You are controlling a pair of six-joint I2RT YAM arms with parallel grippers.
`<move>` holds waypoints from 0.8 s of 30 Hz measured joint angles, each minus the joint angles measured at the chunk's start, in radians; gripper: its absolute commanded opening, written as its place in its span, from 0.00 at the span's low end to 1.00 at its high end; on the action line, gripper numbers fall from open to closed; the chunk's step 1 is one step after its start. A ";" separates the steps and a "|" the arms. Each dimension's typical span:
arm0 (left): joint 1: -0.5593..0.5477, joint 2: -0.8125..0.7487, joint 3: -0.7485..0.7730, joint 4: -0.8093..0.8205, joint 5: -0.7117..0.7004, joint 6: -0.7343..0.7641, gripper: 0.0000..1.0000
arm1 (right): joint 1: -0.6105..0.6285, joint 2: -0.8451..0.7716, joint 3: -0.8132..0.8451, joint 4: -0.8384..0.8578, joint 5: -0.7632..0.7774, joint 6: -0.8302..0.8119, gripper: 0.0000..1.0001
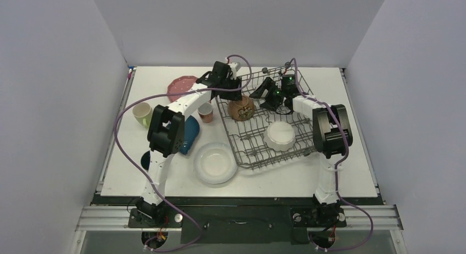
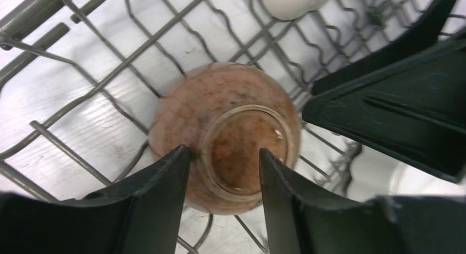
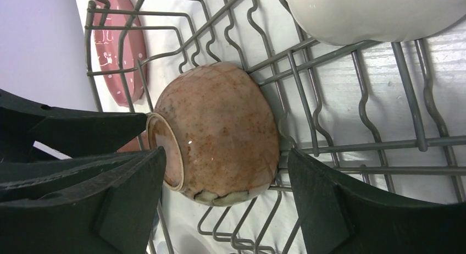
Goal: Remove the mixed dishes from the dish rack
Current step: Pick up the bowl from the dish rack.
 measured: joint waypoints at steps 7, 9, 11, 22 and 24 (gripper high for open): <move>-0.008 0.027 0.031 -0.060 -0.089 0.040 0.33 | 0.000 0.046 0.012 0.010 -0.031 0.028 0.78; -0.008 0.027 0.034 -0.066 -0.097 0.042 0.30 | 0.000 0.048 0.013 0.010 -0.041 0.037 0.78; -0.007 0.027 0.034 -0.067 -0.105 0.043 0.26 | 0.001 0.050 0.013 0.010 -0.050 0.051 0.78; 0.012 0.011 -0.017 -0.010 -0.079 0.012 0.19 | 0.010 0.097 0.058 0.002 -0.078 0.105 0.78; 0.017 0.005 -0.033 0.009 -0.066 0.005 0.19 | 0.013 0.106 0.077 -0.018 -0.084 0.115 0.78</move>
